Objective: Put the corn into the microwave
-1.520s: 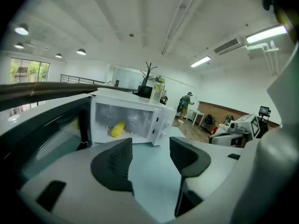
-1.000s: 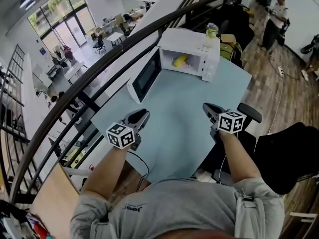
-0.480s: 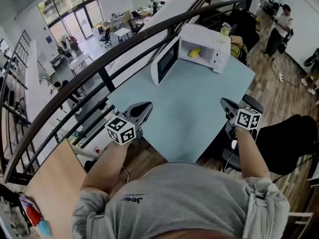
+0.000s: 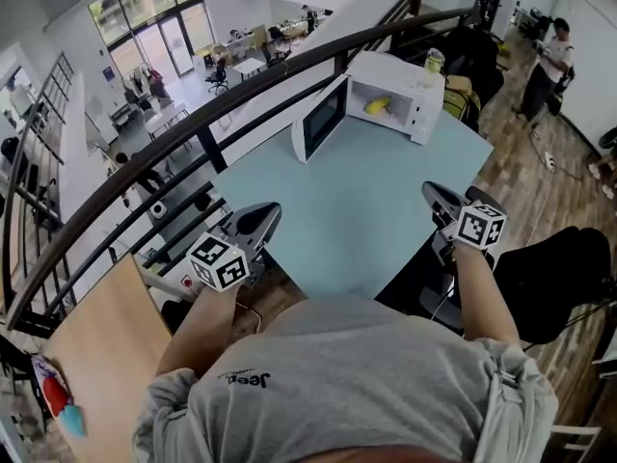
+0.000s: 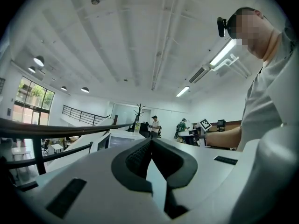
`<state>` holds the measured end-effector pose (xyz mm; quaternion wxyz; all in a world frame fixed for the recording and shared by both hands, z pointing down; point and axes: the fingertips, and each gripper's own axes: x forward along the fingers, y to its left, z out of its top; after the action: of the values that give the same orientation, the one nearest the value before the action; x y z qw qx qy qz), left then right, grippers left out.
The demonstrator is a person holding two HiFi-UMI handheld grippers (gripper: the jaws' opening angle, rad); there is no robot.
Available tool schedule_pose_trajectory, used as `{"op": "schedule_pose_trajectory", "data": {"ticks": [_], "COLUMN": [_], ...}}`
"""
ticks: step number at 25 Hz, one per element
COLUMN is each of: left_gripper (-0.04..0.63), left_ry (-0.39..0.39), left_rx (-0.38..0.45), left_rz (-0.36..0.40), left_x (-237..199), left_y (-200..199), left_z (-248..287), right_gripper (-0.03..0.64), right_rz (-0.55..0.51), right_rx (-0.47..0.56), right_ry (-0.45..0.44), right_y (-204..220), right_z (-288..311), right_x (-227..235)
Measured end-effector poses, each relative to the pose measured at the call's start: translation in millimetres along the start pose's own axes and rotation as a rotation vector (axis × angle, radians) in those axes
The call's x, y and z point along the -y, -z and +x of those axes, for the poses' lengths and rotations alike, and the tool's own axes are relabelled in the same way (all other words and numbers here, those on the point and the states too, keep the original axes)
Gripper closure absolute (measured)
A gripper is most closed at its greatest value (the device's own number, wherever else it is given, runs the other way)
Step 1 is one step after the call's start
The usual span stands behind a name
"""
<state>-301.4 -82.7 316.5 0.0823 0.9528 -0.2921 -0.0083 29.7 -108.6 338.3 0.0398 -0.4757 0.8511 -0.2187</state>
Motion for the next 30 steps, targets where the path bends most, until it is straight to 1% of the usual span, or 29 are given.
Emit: {"op": "schedule_pose_trajectory", "data": {"ticks": [2,4,6,8,12,17,21,24,27,30], "left_gripper": [0.577,0.577,0.577,0.577,0.577,0.577,0.577,0.577,0.577,0.577], "left_ry": [-0.016,-0.027,-0.029,-0.024,-0.016,-0.016,-0.009,0.016,0.048,0.073], "left_rx": [0.007,0.024,0.043,0.050,0.040,0.006,-0.015,-0.015,-0.023,-0.025], "left_rz": [0.000,-0.020,-0.035,-0.030,-0.029,-0.028,-0.027,-0.014,0.018,0.042], "left_x": [17.1,35.9,58.4,84.3,130.1,168.2,189.5,199.5,199.5,188.7], "left_y": [-0.5,-0.3,1.2,4.6,12.5,17.9,23.9,24.8,22.7,16.0], "left_z": [10.3,26.0,46.7,68.9,108.4,145.4,165.4,173.8,174.4,169.9], "right_gripper": [0.600,0.600,0.600,0.600,0.600,0.600,0.600,0.600,0.600,0.600], "right_rz": [-0.015,-0.023,-0.023,-0.024,-0.045,-0.061,-0.060,-0.066,-0.065,-0.066], "right_rx": [-0.005,-0.010,-0.018,-0.033,-0.069,-0.100,-0.119,-0.117,-0.100,-0.080], "right_ry": [-0.035,-0.068,-0.100,-0.125,-0.170,-0.215,-0.232,-0.232,-0.216,-0.186], "right_y": [-5.9,-9.7,-11.4,-9.3,0.9,5.3,10.1,10.6,10.2,9.0], "right_z": [-8.7,-21.3,-37.1,-55.8,-90.1,-116.0,-129.8,-134.9,-135.2,-133.2], "right_x": [4.7,12.0,21.0,30.5,48.1,65.8,79.7,82.3,76.1,67.7]}}
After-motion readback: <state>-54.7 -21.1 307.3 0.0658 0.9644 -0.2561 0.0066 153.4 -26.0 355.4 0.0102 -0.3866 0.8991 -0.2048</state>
